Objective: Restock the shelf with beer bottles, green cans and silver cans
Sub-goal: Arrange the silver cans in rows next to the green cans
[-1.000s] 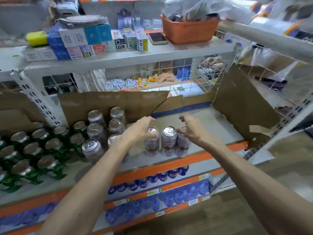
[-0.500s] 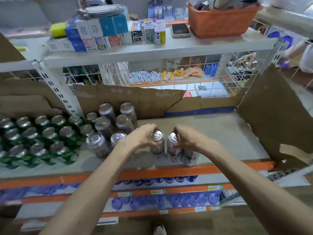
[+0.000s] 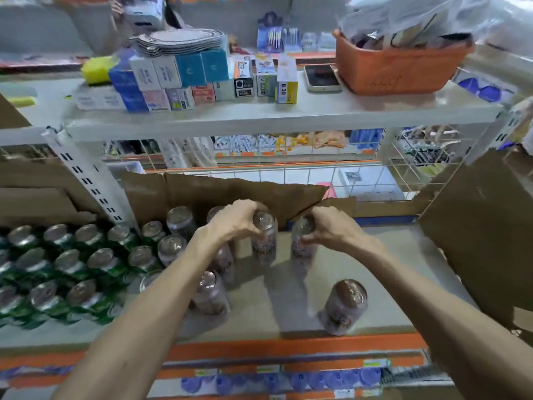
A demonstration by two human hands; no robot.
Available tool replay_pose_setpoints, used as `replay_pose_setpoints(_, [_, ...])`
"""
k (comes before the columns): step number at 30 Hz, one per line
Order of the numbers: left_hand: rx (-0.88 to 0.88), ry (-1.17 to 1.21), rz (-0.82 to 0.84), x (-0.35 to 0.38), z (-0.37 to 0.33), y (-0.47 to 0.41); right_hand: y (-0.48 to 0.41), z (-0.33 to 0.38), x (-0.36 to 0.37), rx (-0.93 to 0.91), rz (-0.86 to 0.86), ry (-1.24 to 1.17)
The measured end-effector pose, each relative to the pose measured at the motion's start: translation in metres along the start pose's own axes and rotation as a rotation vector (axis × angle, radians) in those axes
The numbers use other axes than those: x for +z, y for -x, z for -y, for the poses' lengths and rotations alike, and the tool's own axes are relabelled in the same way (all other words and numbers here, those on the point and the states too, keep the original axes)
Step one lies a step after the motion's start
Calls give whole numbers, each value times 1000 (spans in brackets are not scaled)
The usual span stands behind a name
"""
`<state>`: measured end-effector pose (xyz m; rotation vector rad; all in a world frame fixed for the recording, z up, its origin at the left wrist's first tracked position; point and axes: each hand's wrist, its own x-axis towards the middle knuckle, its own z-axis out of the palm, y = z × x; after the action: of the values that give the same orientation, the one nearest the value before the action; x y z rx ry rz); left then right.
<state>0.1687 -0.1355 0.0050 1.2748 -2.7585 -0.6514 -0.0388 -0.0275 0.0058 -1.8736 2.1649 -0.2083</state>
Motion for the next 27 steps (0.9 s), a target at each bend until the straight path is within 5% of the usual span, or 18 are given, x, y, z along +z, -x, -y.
replay_pose_setpoints(12, [-161, 101, 22, 9, 19, -55, -43, -31, 8, 4, 3, -86])
replay_pose_setpoints(27, [-158, 210, 86, 17, 32, -64, -65, -48, 31, 9, 37, -63])
